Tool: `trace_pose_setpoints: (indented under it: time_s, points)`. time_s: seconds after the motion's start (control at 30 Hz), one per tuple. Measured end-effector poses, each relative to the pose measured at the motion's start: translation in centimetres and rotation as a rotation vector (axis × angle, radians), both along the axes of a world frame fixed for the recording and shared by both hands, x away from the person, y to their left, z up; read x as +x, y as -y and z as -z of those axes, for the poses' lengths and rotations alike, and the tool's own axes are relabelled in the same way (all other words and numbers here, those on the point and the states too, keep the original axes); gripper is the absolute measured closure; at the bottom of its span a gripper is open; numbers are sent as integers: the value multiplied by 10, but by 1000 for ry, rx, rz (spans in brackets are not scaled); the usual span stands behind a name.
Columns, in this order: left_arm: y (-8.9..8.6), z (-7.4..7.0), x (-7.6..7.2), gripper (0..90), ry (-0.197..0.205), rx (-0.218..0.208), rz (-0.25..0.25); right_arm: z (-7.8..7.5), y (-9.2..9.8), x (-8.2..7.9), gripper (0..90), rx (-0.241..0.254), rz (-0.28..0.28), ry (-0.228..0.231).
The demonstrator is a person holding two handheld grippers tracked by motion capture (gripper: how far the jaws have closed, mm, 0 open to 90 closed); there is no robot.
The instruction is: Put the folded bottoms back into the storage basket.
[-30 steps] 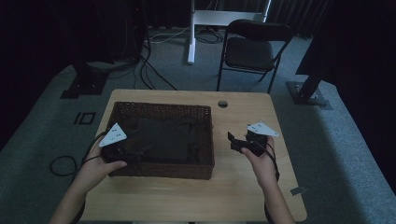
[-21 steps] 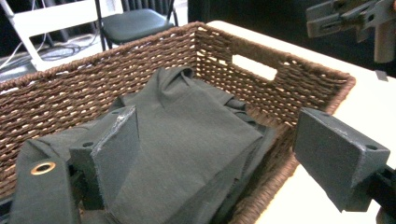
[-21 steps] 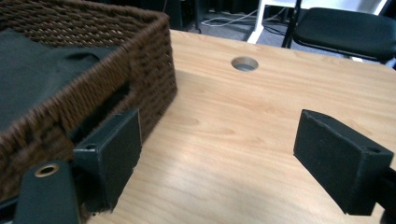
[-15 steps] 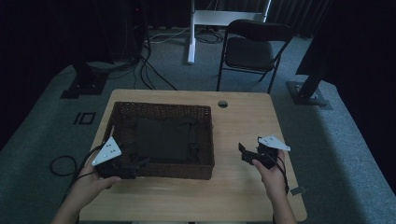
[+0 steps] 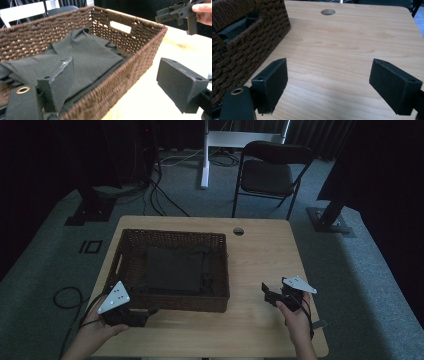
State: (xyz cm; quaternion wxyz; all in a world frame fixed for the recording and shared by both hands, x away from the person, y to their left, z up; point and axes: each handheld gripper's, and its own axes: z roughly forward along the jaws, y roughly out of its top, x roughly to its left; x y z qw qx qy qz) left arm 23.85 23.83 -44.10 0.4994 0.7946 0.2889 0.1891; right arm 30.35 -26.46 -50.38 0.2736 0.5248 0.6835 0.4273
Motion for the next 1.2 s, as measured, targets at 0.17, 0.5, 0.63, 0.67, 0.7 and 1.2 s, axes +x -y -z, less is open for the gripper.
trace_pose_setpoints:
  time_s: [0.17,0.5,0.63,0.67,0.7,1.2]
  points:
    - [0,12,-9,157,-18,17,3,9,5,-5,149,-30,4,-18]
    - [4,41,-13,157,-72,25,19,25,10,-10,149,-32,23,-44]
    - [1,55,-13,158,-110,29,7,29,12,-10,148,-43,25,-66]
    - [0,58,-13,158,-117,29,3,30,13,-10,148,-43,26,-68]
    - [-1,61,-12,157,-123,34,-4,30,14,-10,148,-44,28,-72]
    - [-16,98,-4,157,-189,126,-113,43,26,-12,148,-99,80,-139]
